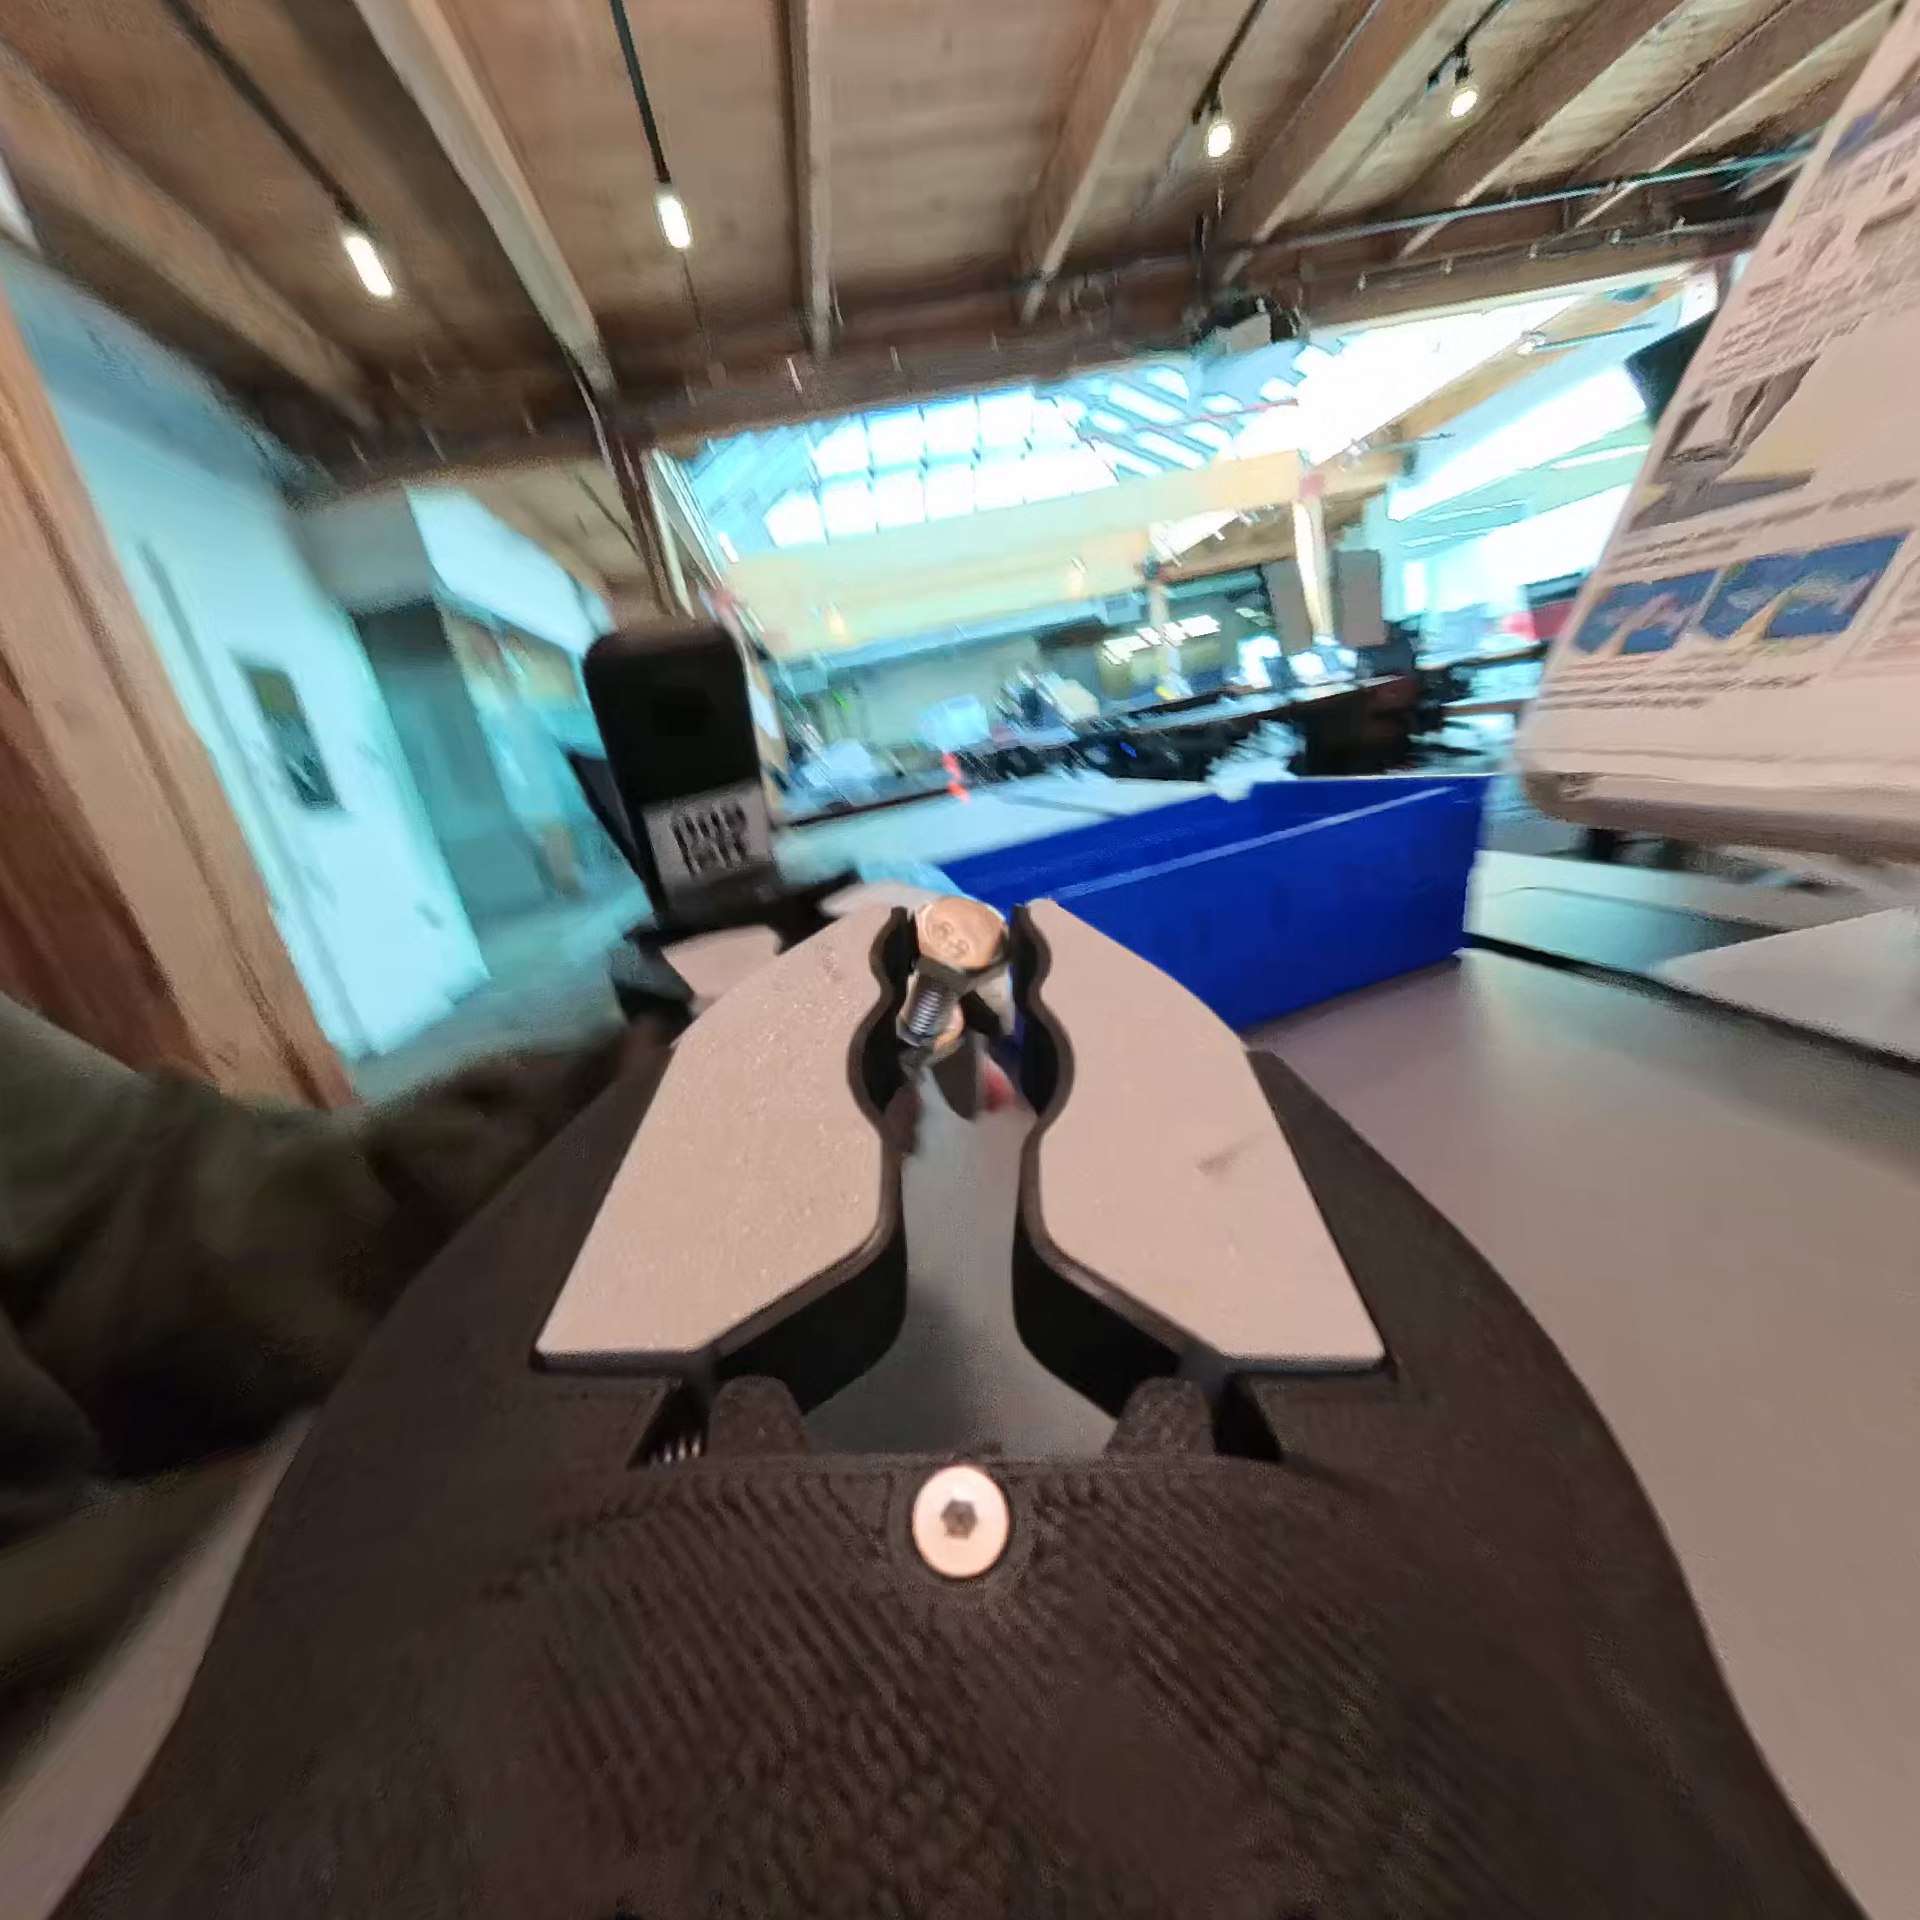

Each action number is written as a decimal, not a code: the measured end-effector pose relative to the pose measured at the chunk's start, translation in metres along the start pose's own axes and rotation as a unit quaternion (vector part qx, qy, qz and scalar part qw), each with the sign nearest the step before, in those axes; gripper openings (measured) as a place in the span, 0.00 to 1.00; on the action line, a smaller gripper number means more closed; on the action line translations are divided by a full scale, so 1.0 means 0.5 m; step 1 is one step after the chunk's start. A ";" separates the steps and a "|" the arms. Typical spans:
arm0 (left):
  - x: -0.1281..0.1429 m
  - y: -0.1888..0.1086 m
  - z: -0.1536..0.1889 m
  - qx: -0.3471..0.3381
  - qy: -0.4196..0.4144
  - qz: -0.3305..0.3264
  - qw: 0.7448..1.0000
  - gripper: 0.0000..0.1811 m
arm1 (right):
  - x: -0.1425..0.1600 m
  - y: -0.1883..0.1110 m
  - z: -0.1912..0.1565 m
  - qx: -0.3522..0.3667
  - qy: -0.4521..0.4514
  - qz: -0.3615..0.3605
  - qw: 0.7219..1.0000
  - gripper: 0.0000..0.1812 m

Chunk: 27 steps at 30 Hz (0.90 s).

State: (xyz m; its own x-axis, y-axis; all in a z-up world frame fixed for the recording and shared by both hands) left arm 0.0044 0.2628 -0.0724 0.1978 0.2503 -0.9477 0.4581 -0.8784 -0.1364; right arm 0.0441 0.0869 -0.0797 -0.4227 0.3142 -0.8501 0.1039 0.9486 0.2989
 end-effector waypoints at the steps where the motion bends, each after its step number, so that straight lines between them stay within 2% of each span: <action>1: 0.004 -0.003 -0.004 0.005 -0.005 -0.037 0.999 0.11 | -0.003 -0.004 -0.004 0.020 -0.066 -0.027 0.997 0.12; 3: 0.011 -0.011 -0.012 0.015 -0.020 -0.109 0.994 0.11 | -0.004 -0.013 -0.019 0.067 -0.237 -0.094 0.965 0.19; 5: 0.016 -0.017 -0.018 0.013 -0.036 -0.168 0.985 0.11 | 0.007 -0.014 -0.029 0.114 -0.386 -0.162 0.901 0.23; 6: 0.017 -0.018 -0.019 0.015 -0.048 -0.188 0.981 0.11 | 0.017 -0.010 -0.031 0.129 -0.433 -0.191 0.872 0.24; 8: 0.016 -0.017 -0.017 0.022 -0.071 -0.202 0.977 0.11 | 0.038 0.001 -0.030 0.139 -0.480 -0.217 0.839 0.26; 12: 0.019 -0.006 -0.011 0.045 -0.105 -0.204 0.972 0.11 | 0.072 0.017 -0.020 0.154 -0.542 -0.263 0.783 0.22; 15: 0.023 -0.003 -0.011 0.049 -0.119 -0.198 0.972 0.11 | 0.085 0.024 -0.017 0.157 -0.569 -0.270 0.761 0.12; 17: 0.025 -0.002 -0.013 0.045 -0.121 -0.197 0.972 0.11 | 0.087 0.027 -0.015 0.165 -0.577 -0.274 0.751 0.10; 19: 0.021 -0.004 -0.015 0.036 -0.114 -0.179 0.977 0.11 | 0.083 0.029 -0.016 0.173 -0.562 -0.277 0.760 0.10; 21: 0.013 -0.006 -0.016 0.019 -0.087 -0.144 0.985 0.12 | 0.075 0.030 -0.015 0.183 -0.525 -0.258 0.790 0.10; 23: 0.000 -0.010 -0.018 -0.005 -0.062 -0.091 0.994 0.20 | 0.061 0.027 -0.015 0.186 -0.453 -0.230 0.841 0.10; 25: -0.008 -0.017 -0.019 -0.014 -0.045 -0.034 0.998 0.19 | 0.045 0.022 -0.012 0.181 -0.355 -0.185 0.898 0.10; 27: -0.012 -0.024 -0.021 -0.022 -0.038 0.024 0.999 0.16 | 0.031 0.019 -0.008 0.139 -0.213 -0.137 0.957 0.10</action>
State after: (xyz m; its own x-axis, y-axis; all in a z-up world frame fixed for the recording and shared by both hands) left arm 0.0068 0.2760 -0.0622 0.1548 0.1753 -0.9723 0.4880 -0.8692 -0.0790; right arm 0.0351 0.1009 -0.0884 -0.0683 -0.0163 -0.9975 0.3022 0.9526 -0.0362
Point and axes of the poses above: each gripper's, where its closed fingertips meet, y out along the fingers, x out of its underside, z = x × y across the jaws, the point moved 10 cm from there along -y, back along the fingers, and after that the axes turned 15 degrees about y, right-handed, at the moved point
